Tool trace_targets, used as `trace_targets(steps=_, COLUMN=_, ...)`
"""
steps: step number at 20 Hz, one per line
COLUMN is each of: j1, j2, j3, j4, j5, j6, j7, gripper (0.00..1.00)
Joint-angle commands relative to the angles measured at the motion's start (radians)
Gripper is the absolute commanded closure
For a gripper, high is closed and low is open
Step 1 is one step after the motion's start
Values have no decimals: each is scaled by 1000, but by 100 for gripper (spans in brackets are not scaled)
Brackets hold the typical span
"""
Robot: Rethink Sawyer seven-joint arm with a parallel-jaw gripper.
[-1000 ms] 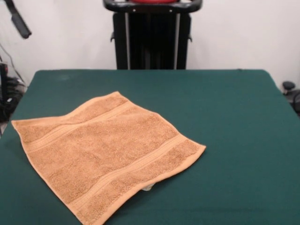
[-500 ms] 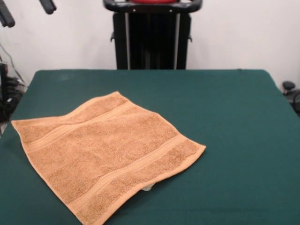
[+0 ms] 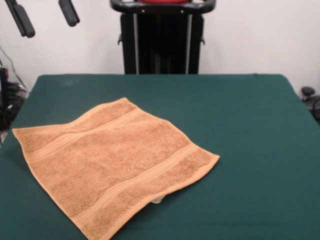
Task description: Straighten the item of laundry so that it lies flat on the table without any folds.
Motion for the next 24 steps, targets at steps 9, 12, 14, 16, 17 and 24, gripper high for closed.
trace_targets(steps=9, j1=110, j2=-45, j3=-156, j4=156, j5=48, j6=-91, j7=274, gripper=0)
trace_targets(steps=12, j1=121, j2=-49, j3=-174, j4=152, j5=48, j6=-97, j7=268, gripper=0)
trace_targets(steps=14, j1=122, j2=-55, j3=-175, j4=157, j5=54, j6=-96, j7=264, gripper=0)
trace_targets(steps=16, j1=135, j2=-77, j3=-177, j4=160, j5=70, j6=-67, j7=267, gripper=0)
trace_targets(steps=17, j1=152, j2=-108, j3=-182, j4=153, j5=82, j6=-35, j7=272, gripper=0)
trace_targets(steps=24, j1=298, j2=-445, j3=-296, j4=106, j5=47, j6=96, j7=352, gripper=0)
